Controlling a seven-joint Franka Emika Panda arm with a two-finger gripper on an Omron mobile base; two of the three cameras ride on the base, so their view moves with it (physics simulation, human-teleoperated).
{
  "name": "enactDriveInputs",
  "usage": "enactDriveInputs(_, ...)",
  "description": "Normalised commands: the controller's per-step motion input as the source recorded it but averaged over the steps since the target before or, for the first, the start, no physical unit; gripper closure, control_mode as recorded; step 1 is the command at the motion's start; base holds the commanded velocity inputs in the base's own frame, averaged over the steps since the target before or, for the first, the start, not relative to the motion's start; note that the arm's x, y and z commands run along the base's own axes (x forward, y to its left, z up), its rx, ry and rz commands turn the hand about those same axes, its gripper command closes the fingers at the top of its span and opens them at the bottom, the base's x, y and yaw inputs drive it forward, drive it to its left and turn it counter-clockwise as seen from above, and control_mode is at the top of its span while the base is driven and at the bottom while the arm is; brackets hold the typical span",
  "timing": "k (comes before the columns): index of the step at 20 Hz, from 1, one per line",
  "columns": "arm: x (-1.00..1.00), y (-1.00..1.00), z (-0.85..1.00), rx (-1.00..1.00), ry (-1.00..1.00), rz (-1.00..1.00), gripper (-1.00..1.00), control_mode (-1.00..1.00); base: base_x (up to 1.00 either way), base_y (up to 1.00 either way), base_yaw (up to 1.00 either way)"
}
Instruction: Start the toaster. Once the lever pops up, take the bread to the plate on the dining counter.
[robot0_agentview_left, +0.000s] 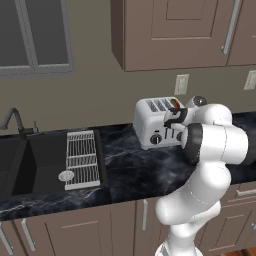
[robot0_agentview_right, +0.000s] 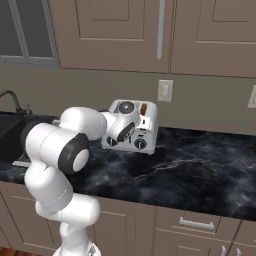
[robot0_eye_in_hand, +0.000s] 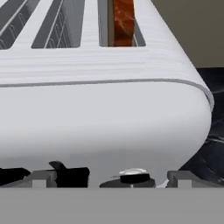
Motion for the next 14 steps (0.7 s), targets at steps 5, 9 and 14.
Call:
enactDriveInputs(5, 0.00, 0.00, -0.14, 0.00, 0.00, 0.00, -1.00, -1.00, 0.00, 0.00, 0.00)
enactDriveInputs(9, 0.00, 0.00, -0.11, 0.00, 0.00, 0.00, -1.00, -1.00, 0.00, 0.00, 0.00)
enactDriveInputs(14, 0.00, 0.00, -0.08, 0.00, 0.00, 0.00, -1.00, -1.00, 0.00, 0.00, 0.00)
